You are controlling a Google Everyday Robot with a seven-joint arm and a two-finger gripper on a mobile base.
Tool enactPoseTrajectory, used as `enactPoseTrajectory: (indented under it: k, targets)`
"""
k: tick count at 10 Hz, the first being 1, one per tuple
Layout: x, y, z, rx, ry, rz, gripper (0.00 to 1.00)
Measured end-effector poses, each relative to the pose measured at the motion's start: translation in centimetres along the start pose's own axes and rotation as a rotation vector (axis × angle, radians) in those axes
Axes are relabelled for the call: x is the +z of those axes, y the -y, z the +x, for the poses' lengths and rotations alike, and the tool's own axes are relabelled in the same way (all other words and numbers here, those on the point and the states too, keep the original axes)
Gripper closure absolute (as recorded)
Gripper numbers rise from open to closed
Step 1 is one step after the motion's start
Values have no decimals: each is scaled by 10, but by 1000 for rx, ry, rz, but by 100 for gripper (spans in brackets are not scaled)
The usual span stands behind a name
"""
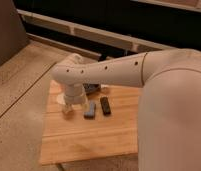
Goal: Move the arm in a circular motion
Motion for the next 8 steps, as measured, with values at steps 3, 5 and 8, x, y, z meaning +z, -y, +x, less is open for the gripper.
enactPoseTrajectory:
  k: [3, 5, 8]
  targets:
    - [0, 0, 0, 0, 0, 0, 35]
    - [0, 0, 0, 0, 0, 0, 35]
    - [-6, 2, -3, 18, 14, -2, 35]
